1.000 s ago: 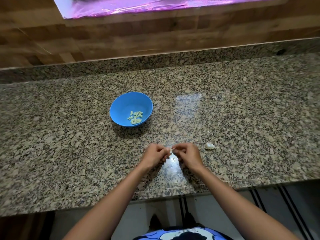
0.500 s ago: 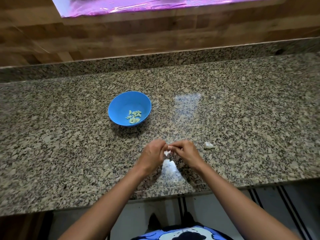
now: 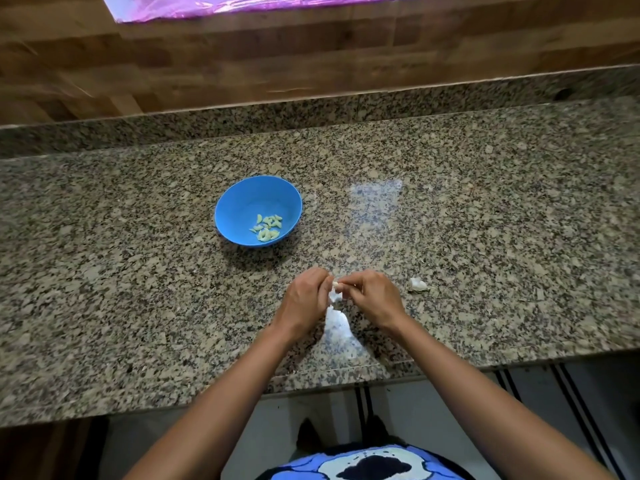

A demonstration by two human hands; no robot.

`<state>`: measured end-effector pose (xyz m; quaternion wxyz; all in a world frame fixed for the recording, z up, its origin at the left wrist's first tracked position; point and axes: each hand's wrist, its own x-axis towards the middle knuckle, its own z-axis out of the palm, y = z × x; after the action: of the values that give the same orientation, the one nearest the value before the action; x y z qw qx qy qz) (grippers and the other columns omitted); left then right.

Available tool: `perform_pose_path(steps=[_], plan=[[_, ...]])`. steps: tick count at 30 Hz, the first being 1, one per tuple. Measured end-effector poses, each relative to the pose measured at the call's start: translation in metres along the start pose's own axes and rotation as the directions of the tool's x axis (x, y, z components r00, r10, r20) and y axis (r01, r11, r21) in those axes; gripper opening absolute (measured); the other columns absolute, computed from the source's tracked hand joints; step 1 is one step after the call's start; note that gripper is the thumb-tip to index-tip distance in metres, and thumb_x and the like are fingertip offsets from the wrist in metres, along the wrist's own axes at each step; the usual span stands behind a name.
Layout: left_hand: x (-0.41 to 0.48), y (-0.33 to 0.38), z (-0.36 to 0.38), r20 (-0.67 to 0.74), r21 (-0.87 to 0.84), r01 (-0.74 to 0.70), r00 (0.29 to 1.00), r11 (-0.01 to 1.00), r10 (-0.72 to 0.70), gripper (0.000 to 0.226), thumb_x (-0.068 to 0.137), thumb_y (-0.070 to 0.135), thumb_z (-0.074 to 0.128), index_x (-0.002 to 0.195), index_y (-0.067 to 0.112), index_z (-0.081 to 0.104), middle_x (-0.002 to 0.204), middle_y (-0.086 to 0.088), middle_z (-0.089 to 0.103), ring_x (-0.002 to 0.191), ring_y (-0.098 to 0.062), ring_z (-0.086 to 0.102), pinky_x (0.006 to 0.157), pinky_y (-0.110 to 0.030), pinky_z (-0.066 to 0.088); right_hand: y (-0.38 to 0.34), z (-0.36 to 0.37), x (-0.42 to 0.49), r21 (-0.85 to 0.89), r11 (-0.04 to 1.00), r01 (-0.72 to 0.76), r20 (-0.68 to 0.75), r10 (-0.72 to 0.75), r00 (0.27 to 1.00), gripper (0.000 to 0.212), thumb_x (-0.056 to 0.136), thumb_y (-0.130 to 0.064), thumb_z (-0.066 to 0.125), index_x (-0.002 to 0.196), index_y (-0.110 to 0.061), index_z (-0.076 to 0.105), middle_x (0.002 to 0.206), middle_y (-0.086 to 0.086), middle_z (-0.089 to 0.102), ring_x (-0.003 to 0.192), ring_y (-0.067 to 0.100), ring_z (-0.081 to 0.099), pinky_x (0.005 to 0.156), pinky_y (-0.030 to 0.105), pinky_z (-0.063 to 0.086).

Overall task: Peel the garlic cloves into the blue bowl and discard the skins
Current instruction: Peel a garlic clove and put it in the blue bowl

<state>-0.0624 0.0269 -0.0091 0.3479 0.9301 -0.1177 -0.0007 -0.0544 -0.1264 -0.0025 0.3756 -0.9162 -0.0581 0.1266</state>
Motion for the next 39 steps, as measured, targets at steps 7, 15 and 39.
perform_pose_path(steps=[7, 15, 39], plan=[[0.003, -0.001, 0.001, -0.002, -0.088, 0.048, 0.999, 0.995, -0.048, 0.016, 0.096, 0.011, 0.048, 0.084, 0.009, 0.058, 0.07, 0.007, 0.049, 0.058, -0.002, 0.042, 0.052, -0.016, 0.041, 0.0, -0.005, 0.0, -0.031, 0.999, 0.027, -0.022, -0.027, 0.999, 0.023, 0.088, -0.033, 0.058, 0.107, -0.024, 0.068, 0.096, -0.001, 0.068, 0.085, 0.014, 0.058, 0.059, 0.019, 0.038], [0.002, 0.002, -0.006, 0.043, -0.227, 0.139, 0.99, 0.964, -0.132, 0.014, 0.093, 0.012, 0.054, 0.085, 0.004, 0.062, 0.067, 0.003, 0.054, 0.053, -0.004, 0.044, 0.045, -0.012, 0.037, -0.003, -0.005, -0.002, 0.018, 0.999, 0.028, -0.056, -0.027, 0.998, 0.021, 0.089, -0.026, 0.059, 0.107, -0.023, 0.068, 0.093, -0.002, 0.07, 0.078, 0.015, 0.06, 0.063, 0.029, 0.049], [-0.001, 0.015, -0.011, 0.126, -0.425, 0.326, 0.945, 0.845, -0.301, 0.026, 0.084, 0.011, 0.068, 0.11, 0.013, 0.068, 0.103, 0.007, 0.068, 0.088, -0.004, 0.065, 0.076, -0.012, 0.053, 0.002, -0.004, -0.014, 0.058, 0.998, 0.012, -0.041, -0.01, 0.999, 0.014, 0.08, -0.029, 0.07, 0.091, -0.023, 0.073, 0.083, -0.009, 0.072, 0.069, 0.004, 0.064, 0.068, 0.025, 0.055]])
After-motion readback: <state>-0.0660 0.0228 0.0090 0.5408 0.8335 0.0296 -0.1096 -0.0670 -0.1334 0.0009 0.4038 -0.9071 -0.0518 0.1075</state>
